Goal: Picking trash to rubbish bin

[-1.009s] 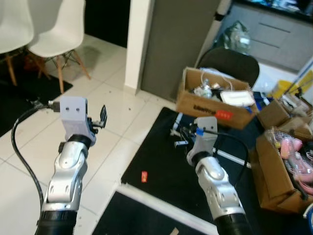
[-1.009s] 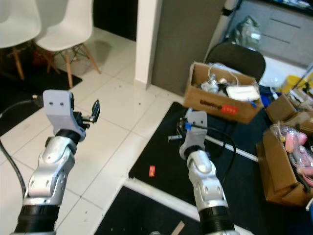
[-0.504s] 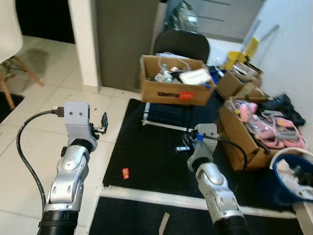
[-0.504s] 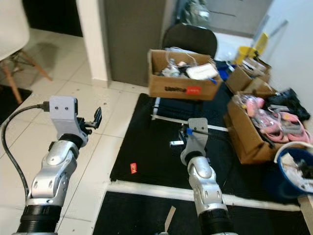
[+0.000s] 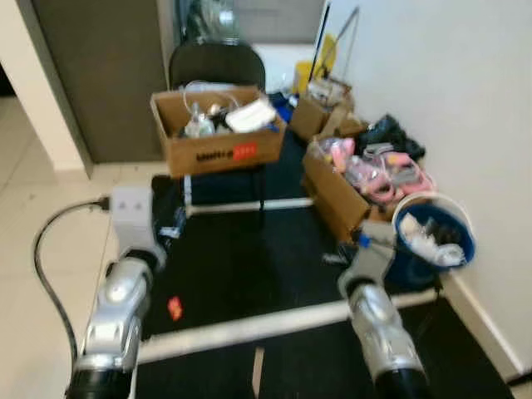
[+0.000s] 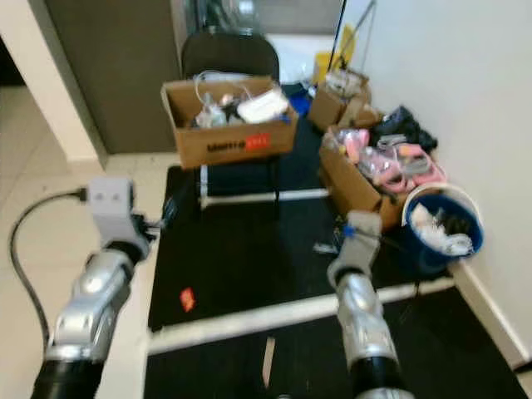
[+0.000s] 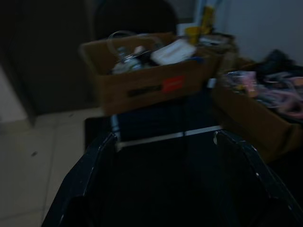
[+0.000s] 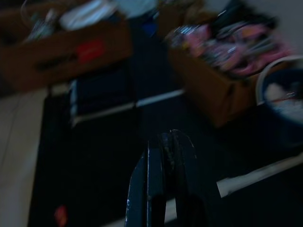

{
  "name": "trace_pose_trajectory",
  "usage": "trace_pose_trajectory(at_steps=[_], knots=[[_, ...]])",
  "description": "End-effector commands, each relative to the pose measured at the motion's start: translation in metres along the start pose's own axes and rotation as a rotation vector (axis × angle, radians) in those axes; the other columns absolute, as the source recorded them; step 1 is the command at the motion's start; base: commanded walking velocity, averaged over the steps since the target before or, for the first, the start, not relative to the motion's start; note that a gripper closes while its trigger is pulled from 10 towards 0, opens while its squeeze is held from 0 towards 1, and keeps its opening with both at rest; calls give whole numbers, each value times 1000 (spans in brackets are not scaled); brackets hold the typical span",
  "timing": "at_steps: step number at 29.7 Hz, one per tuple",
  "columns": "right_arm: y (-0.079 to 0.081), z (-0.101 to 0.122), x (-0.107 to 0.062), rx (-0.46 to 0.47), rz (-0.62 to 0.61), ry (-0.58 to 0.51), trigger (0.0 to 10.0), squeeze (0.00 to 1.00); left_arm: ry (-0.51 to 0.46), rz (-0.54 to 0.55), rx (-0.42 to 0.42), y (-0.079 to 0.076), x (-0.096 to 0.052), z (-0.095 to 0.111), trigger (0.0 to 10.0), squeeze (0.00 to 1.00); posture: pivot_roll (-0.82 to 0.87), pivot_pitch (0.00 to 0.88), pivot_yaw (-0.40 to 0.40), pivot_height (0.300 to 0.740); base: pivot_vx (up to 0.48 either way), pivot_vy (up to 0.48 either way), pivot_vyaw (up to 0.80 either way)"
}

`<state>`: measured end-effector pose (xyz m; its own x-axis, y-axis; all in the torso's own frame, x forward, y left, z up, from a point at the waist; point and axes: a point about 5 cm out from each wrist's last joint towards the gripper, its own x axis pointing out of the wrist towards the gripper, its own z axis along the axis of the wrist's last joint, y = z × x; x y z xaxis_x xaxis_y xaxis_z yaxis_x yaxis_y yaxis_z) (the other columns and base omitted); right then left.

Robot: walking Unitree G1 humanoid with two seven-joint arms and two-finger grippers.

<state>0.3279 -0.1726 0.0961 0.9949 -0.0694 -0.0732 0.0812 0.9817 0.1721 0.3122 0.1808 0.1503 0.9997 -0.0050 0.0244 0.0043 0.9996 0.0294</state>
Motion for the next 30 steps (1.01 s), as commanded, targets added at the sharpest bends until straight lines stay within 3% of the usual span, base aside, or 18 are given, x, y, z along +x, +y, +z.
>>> trace_pose_trajectory(at_steps=[1, 4, 13, 30], knots=[[-4, -14, -4, 35, -28, 56, 10000, 0, 28, 10, 12, 4, -2, -7, 10000, 0, 1, 119, -31, 740, 0, 0, -550], [-7, -17, -4, 37, -47, 77, 10000, 0, 27, 6, -22, 3, -2, -6, 10000, 0, 2, 124, -24, 740, 0, 0, 0], [-5, -24, -8, 32, -41, 93, 10000, 0, 22, -24, -9, 0, -1, -6, 10000, 0, 5, 124, -23, 740, 0, 0, 0], [-1, -27, -9, 42, -36, 81, 10000, 0, 47, -29, 12, -2, 4, -8, 10000, 0, 6, 110, -11, 740, 318, 0, 0]])
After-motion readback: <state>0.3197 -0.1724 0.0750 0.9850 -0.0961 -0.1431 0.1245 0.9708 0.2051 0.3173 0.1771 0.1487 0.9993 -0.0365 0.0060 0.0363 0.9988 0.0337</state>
